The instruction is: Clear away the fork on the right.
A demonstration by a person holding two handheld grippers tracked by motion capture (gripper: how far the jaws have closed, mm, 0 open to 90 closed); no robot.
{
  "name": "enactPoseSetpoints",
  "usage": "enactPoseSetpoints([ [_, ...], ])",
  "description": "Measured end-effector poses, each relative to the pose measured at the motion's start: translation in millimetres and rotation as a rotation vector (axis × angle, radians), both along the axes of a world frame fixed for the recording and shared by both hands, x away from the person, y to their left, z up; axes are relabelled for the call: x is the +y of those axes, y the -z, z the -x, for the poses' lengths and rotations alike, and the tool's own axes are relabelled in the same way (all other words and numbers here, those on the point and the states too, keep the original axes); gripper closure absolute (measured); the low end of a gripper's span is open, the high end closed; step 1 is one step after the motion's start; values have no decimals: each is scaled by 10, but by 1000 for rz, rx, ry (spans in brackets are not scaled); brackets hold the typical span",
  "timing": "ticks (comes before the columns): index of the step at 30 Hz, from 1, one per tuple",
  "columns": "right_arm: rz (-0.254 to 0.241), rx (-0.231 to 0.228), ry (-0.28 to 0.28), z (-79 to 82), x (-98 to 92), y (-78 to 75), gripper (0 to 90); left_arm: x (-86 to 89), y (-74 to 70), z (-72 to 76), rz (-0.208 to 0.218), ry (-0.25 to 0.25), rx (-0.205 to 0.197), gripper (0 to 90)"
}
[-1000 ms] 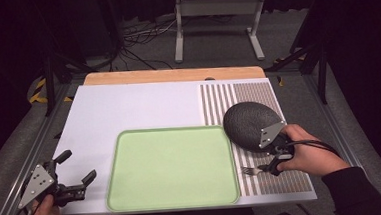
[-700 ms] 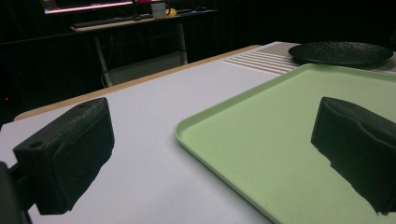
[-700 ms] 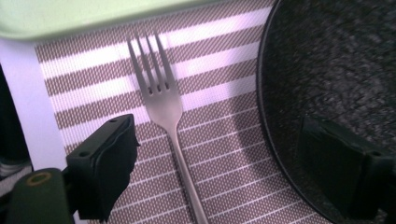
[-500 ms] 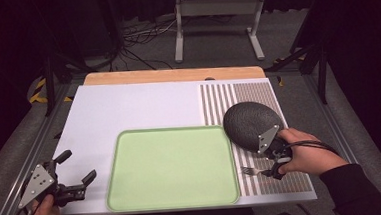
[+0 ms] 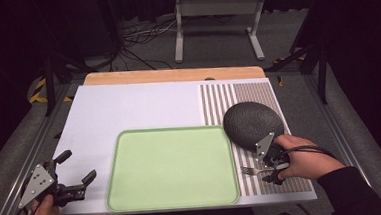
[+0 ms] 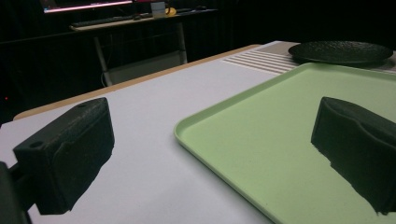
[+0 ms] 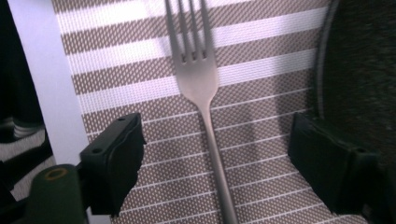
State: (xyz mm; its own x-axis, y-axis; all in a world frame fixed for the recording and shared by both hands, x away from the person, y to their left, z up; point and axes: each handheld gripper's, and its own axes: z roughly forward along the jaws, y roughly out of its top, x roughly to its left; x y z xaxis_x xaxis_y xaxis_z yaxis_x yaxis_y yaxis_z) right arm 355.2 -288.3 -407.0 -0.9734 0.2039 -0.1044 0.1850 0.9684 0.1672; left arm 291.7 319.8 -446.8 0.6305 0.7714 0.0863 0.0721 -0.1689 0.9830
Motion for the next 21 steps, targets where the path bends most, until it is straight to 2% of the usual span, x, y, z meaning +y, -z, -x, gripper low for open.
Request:
enactPoseSetpoints([
  [3,37,5,-5,-6,-2,36,261,-2,-2,4,0,0,-1,0],
  [12,162,54,-43,-48,40,61,590,1,-1,1,-1,0,0,0],
  [13,167,59,-36,-45,45,60,629,2,-1,1,-1,0,0,0],
  [21,203,71,-131,-86,89,69,778,0,0,-3,-1,2,0,0],
])
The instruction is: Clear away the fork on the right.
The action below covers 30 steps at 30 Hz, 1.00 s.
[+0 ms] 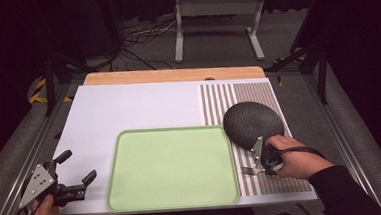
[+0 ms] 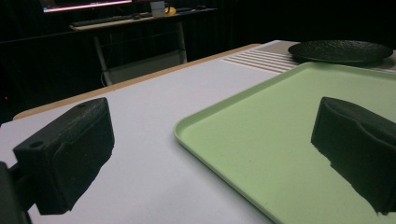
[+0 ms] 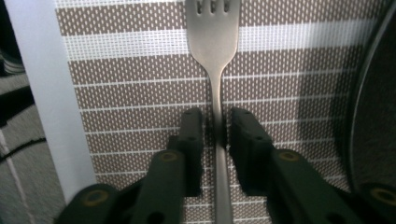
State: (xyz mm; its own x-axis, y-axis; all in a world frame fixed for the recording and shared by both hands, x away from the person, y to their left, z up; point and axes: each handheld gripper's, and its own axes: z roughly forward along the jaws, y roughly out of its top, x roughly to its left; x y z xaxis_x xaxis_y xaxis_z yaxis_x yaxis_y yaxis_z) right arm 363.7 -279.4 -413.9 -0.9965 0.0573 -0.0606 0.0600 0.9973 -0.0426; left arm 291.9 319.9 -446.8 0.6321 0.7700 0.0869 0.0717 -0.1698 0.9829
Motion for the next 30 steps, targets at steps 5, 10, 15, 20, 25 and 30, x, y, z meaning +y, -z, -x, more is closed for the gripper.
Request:
enactPoseSetpoints([
  [5,9,18,-58,16,15,11,846,-1,-1,4,-2,-1,1,0],
  [10,4,13,-88,27,10,17,850,-2,-1,5,-1,-1,1,0],
  [15,13,18,-92,24,17,13,852,1,0,2,-2,1,2,0],
  [20,9,8,-89,34,15,12,853,4,0,2,1,-3,1,0],
  [25,4,-10,-82,50,4,-2,853,3,2,0,1,-3,4,0],
  [30,-34,-38,-64,60,-23,-112,854,-2,3,1,5,-3,4,0],
])
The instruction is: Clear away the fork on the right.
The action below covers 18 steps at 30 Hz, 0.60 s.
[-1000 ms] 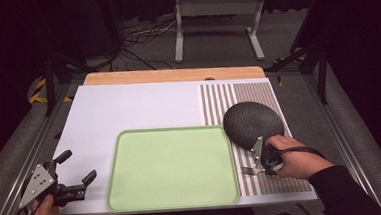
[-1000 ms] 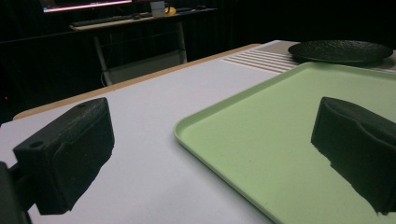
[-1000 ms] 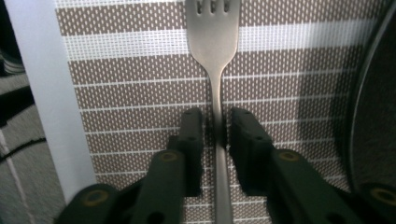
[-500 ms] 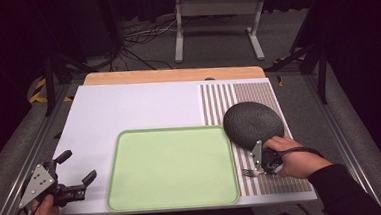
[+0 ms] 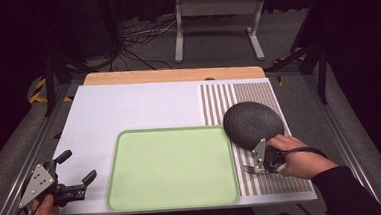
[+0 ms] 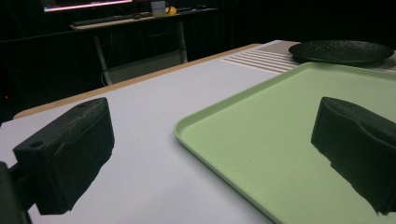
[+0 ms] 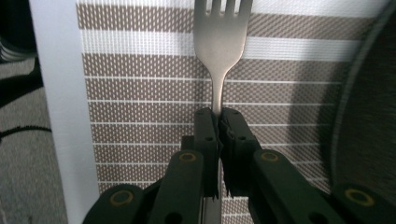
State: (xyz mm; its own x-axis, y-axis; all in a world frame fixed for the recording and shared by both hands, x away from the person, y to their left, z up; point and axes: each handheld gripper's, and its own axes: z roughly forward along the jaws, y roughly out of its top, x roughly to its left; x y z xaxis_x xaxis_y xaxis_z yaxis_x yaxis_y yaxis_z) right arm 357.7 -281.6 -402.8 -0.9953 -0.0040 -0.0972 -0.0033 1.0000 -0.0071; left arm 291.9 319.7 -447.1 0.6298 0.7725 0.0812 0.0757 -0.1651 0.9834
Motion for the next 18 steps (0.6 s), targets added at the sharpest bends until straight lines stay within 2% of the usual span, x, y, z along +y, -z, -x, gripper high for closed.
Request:
enactPoseSetpoints([
  [5,-43,-26,31,12,-19,-175,854,2,-2,2,0,-2,0,0],
  [9,-112,-43,50,24,-37,-276,854,4,-2,5,3,-4,0,0],
  [18,-156,-77,55,47,-16,-418,854,3,-3,4,0,-3,-1,0],
])
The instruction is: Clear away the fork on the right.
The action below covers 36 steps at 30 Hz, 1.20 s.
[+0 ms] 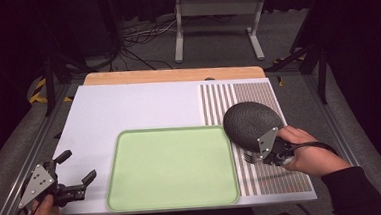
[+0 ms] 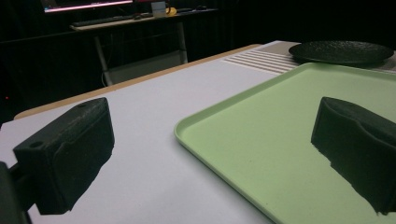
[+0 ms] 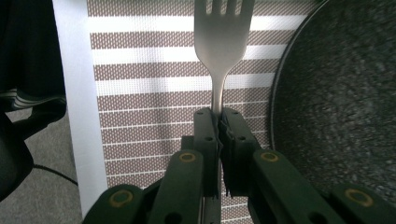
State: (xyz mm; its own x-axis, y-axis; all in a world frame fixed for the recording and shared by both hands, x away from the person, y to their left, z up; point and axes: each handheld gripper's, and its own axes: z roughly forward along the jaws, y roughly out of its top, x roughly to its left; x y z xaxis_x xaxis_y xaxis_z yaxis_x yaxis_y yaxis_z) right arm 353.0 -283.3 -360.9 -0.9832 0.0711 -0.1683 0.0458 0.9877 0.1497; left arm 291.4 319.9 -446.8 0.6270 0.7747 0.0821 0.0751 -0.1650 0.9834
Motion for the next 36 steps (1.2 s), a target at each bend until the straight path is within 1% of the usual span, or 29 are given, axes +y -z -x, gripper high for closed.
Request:
enactPoseSetpoints([
  [3,-22,-9,0,0,15,-47,854,0,0,0,0,1,0,0],
  [5,-56,-20,12,9,36,-85,854,1,0,-3,-1,3,-1,0],
  [8,-89,-28,5,10,73,-136,854,1,0,0,1,1,0,0],
  [12,-118,-50,-4,0,157,-185,854,2,-1,1,1,2,0,0],
  [13,-120,-42,-11,-8,174,-194,854,3,-1,1,1,2,0,0],
  [14,-130,-49,-7,-9,200,-200,854,1,0,1,3,1,-2,0],
  [16,-151,-38,-13,-18,249,-223,854,2,-1,2,3,1,-2,0],
  [17,-162,-41,-21,-25,276,-232,854,3,-1,2,4,1,-3,0],
  [19,-173,-53,-21,-30,330,-260,854,4,0,-1,4,2,-3,0],
  [22,-188,-56,-38,-45,395,-291,854,4,0,-1,5,2,-3,0],
  [25,-190,-65,-33,-51,453,-305,854,6,-1,-1,4,4,-3,0],
  [28,-196,-65,-44,-73,521,-313,854,8,-3,1,3,3,-3,0],
  [29,-197,-69,-36,-72,537,-315,854,9,-3,2,2,3,-3,0],
  [30,-198,-64,-41,-81,557,-318,854,10,-3,2,3,4,-4,0],
  [32,-202,-60,-24,-85,596,-327,854,11,-3,1,3,5,-4,0],
  [33,-210,-50,-12,-93,620,-331,854,10,-3,1,5,4,-4,0],
  [34,-217,-50,-7,-96,637,-333,854,11,-3,1,4,5,-4,0],
  [35,-216,-49,-8,-103,654,-339,854,10,-3,1,5,5,-5,0],
  [36,-214,-52,2,-105,673,-343,854,9,-3,2,8,5,-5,0],
])
